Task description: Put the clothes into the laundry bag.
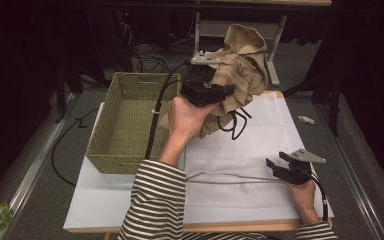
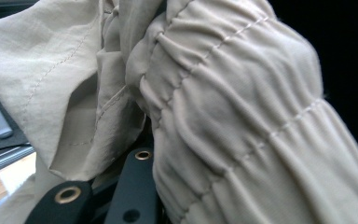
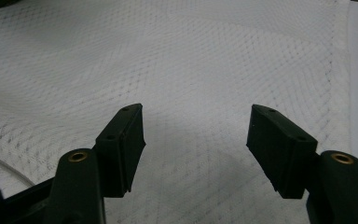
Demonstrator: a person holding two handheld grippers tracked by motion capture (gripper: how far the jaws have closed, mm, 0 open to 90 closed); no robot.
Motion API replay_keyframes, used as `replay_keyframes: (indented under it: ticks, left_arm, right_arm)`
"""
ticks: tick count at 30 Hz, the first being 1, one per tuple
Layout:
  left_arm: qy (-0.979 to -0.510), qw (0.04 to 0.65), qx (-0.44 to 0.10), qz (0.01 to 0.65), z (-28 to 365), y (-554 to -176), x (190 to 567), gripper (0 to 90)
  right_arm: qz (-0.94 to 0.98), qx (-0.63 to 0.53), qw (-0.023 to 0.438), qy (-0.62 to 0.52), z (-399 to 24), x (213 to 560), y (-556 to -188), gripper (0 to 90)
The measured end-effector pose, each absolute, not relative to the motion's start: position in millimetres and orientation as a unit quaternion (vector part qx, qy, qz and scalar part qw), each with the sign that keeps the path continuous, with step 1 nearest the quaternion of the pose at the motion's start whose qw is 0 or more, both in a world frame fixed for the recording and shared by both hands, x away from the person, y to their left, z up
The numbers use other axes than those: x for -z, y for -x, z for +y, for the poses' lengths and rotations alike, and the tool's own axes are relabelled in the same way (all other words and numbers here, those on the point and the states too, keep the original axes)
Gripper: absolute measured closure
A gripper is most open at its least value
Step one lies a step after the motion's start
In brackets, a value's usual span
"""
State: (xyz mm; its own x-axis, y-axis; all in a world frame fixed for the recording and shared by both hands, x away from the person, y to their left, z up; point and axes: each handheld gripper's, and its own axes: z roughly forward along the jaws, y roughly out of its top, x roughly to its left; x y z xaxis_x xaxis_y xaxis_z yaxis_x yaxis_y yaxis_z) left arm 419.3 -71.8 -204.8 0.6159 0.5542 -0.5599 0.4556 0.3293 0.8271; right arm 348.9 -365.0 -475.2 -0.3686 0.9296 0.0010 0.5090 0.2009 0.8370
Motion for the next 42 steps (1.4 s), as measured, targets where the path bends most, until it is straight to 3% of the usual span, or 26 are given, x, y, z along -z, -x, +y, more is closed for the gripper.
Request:
replay_keyframes:
  ticks: [8,17,42]
  left_arm:
    - [-0.593,0.688,-0.025,0.418,-97,-413,206,70.1]
    - [-0.597,0.672,-0.048,0.436,-113,-425,230,70.0]
    - [-0.604,0.656,-0.025,0.452,-141,-438,299,69.0]
  right_arm:
    - [0.73,-0.394,0.27,-0.489,-366,475,-349,36.6]
    - [0.72,-0.402,0.27,-0.497,-366,475,-347,36.7]
    - [0.719,-0.41,0.272,-0.491,-368,475,-346,36.7]
